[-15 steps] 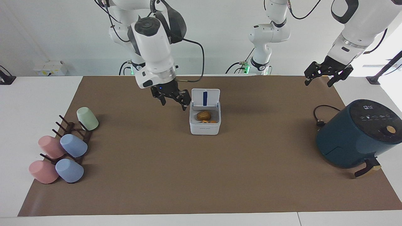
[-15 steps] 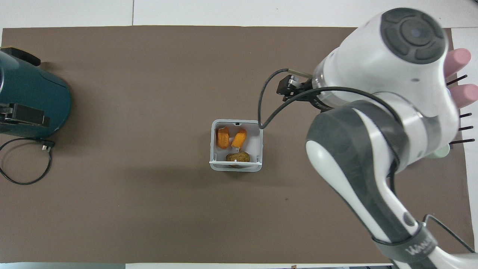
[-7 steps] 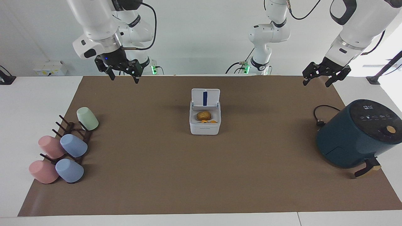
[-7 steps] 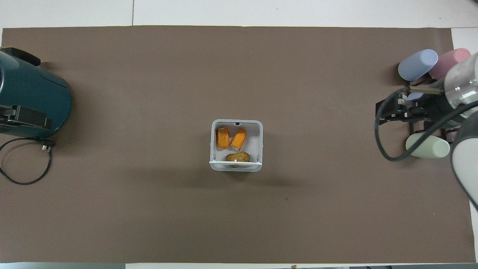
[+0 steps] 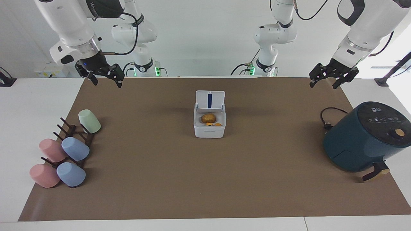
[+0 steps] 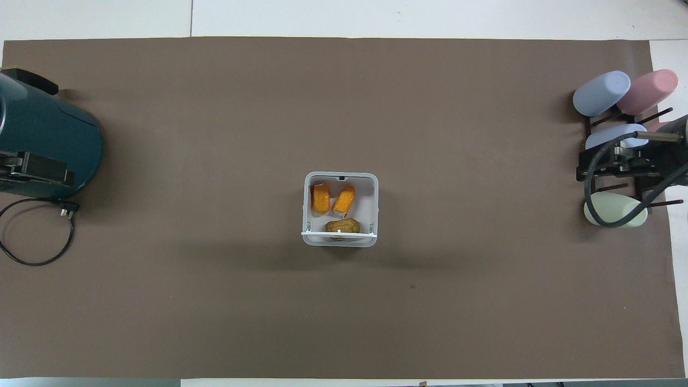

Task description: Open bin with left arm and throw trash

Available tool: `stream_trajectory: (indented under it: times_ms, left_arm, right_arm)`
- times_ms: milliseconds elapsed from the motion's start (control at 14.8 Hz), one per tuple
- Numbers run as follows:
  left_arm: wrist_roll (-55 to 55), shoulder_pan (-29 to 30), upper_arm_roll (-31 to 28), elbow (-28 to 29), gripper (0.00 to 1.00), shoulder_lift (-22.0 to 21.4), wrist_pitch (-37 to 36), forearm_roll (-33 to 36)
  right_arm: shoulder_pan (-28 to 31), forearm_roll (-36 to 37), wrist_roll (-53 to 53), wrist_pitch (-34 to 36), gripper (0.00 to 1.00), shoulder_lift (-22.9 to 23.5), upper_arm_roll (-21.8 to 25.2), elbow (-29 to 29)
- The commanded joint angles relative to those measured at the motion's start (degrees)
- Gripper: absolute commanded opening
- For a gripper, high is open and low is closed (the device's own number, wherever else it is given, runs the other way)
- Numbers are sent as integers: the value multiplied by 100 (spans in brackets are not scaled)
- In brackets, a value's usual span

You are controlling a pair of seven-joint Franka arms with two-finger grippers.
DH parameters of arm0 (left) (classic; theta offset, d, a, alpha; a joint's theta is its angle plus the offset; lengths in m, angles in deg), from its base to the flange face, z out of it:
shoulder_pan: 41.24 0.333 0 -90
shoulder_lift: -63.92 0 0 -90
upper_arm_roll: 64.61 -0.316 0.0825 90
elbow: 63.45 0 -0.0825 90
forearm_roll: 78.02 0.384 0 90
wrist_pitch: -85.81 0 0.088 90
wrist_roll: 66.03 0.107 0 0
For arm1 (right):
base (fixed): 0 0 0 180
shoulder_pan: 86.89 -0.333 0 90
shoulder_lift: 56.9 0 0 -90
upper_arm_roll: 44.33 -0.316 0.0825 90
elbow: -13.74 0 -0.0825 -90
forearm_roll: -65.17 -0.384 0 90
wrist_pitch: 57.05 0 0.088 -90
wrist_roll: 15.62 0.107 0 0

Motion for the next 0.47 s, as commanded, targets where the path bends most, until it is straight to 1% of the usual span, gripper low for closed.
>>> stream_trajectory:
  times_ms: [0, 68, 407]
  left_arm:
    - [25, -24, -8, 3, 100, -23, -81, 101]
    - [25, -24, -8, 3, 100, -23, -81, 101]
    - [43, -15, -8, 3, 100, -23, -55, 101]
  right_arm:
    - [-63, 191, -74, -79, 100, -127, 12, 180]
    - [-45, 191, -83, -97, 100, -66, 3, 162]
    - [95, 182, -118, -96, 100, -39, -41, 118]
